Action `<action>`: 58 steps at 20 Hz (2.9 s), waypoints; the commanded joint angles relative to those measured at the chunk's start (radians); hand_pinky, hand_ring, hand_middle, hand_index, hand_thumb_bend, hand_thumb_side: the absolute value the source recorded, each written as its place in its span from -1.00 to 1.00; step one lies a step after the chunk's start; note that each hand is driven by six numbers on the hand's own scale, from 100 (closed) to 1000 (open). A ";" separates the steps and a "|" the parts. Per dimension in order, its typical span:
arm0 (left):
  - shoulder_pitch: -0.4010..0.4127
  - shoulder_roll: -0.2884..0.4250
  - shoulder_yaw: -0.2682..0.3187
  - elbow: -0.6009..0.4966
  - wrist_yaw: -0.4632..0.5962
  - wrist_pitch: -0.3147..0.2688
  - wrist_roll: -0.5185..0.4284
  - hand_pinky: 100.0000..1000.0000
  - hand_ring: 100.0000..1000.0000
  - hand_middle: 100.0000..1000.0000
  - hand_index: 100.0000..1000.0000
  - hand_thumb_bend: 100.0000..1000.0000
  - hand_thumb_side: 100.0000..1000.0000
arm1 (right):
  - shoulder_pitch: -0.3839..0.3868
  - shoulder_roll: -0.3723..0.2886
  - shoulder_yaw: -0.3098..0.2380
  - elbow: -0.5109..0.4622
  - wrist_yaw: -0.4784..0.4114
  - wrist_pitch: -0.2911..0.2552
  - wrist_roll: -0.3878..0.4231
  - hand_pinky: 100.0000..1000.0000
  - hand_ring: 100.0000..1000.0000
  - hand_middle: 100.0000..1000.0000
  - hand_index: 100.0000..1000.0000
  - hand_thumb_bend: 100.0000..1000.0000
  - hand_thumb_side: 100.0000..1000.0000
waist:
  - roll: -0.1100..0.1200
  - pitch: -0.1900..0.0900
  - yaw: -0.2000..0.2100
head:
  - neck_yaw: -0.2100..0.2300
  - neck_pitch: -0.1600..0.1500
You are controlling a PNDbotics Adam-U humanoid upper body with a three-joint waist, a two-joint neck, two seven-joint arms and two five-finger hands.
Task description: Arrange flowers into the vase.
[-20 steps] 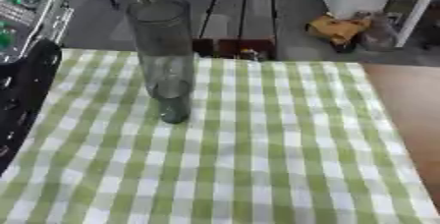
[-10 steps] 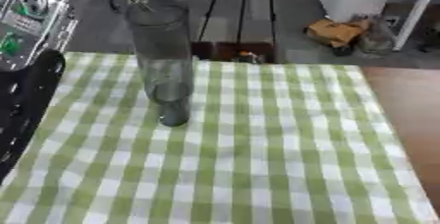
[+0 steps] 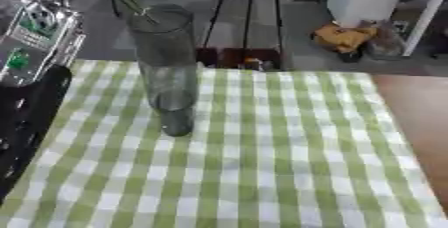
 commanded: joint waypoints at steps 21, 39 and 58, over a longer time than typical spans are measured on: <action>-0.062 0.032 0.011 0.112 -0.036 0.018 0.044 -1.00 -1.00 -1.00 -0.88 -1.00 0.51 | -0.007 -0.058 -0.024 0.022 -0.022 -0.006 0.015 0.24 0.26 0.03 0.58 -1.00 1.00 | 0.020 0.013 -0.022 | 0.035 -0.053; -0.048 0.037 -0.010 0.156 -0.101 0.145 -0.033 -1.00 -1.00 -0.82 -0.67 -1.00 0.54 | 0.003 -0.058 -0.029 0.018 -0.020 -0.001 0.004 0.24 0.26 0.03 0.58 -1.00 1.00 | 0.029 0.010 -0.025 | 0.037 -0.045; -0.022 0.052 -0.023 0.189 -0.212 0.285 -0.111 -1.00 -0.23 -0.26 -0.46 -1.00 0.44 | 0.016 -0.051 -0.033 0.011 -0.017 0.008 -0.007 0.24 0.27 0.03 0.58 -1.00 1.00 | 0.030 -0.004 -0.016 | 0.031 -0.033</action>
